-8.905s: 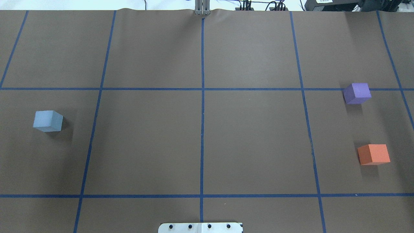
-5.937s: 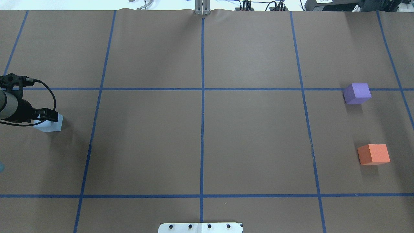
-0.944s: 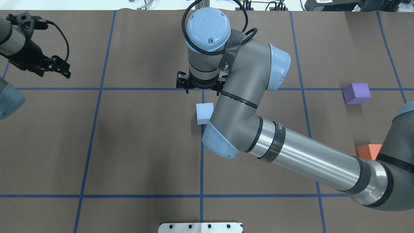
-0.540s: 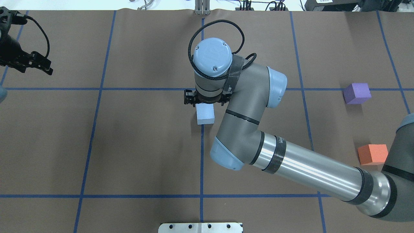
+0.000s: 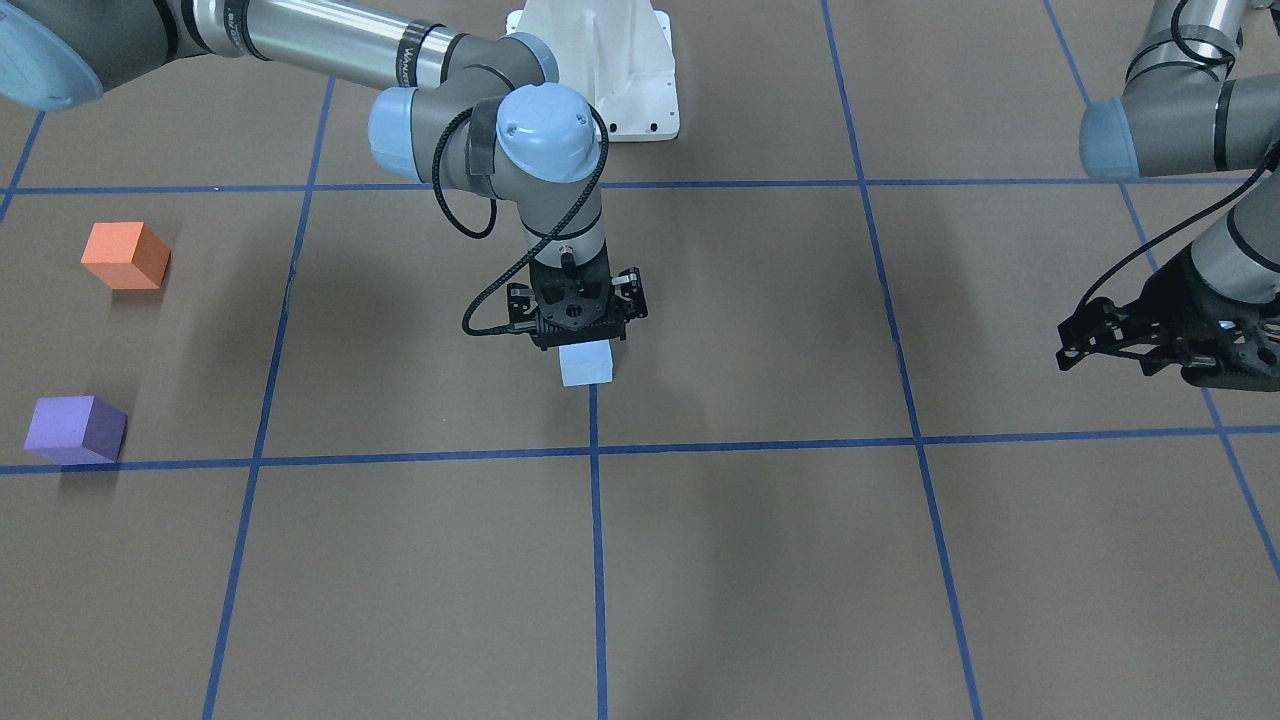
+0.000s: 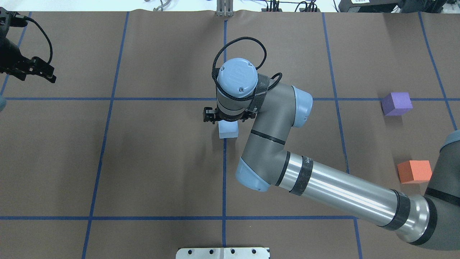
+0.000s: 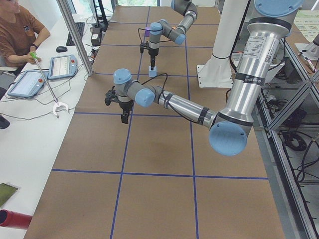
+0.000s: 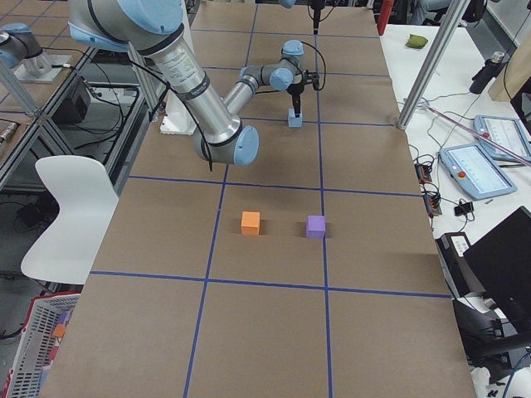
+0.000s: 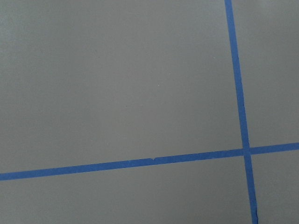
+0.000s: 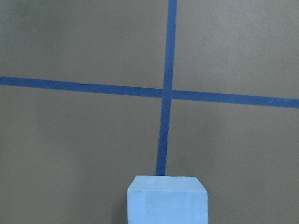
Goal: Place blue block between orange and purple blocks
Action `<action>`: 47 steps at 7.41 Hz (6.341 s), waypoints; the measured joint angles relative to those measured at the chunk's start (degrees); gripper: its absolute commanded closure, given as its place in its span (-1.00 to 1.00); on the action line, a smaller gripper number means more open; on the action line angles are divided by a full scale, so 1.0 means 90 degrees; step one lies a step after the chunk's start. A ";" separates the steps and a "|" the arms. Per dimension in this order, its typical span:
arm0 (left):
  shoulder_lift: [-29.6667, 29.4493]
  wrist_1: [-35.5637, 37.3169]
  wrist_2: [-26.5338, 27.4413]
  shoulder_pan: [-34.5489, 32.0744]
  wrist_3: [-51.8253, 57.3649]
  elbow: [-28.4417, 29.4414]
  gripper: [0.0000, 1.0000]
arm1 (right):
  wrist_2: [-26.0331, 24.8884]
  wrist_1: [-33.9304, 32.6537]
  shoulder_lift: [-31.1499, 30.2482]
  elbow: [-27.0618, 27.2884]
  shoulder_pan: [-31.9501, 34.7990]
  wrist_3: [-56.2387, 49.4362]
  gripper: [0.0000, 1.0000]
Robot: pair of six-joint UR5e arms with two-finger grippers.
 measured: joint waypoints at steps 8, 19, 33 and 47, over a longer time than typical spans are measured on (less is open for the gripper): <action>0.0149 -0.0120 -0.0010 -0.0037 0.0001 -0.0039 -1.00 | -0.0229 -0.0300 0.0254 -0.0320 -0.0118 0.0145 1.00; 0.1633 -0.0441 -0.0090 -0.1402 0.2693 0.0120 -1.00 | 0.2312 0.1153 -0.5323 0.2754 0.3226 -0.3176 1.00; 0.1525 -0.0394 -0.0056 -0.1407 0.2684 0.0312 -1.00 | 0.2050 0.1455 -0.5583 0.1638 0.2762 -0.2479 -1.00; 0.1611 0.0416 -0.0121 -0.2105 0.3861 0.0159 -1.00 | 0.3537 -0.0695 -0.6112 0.1716 0.6641 -0.7779 -1.00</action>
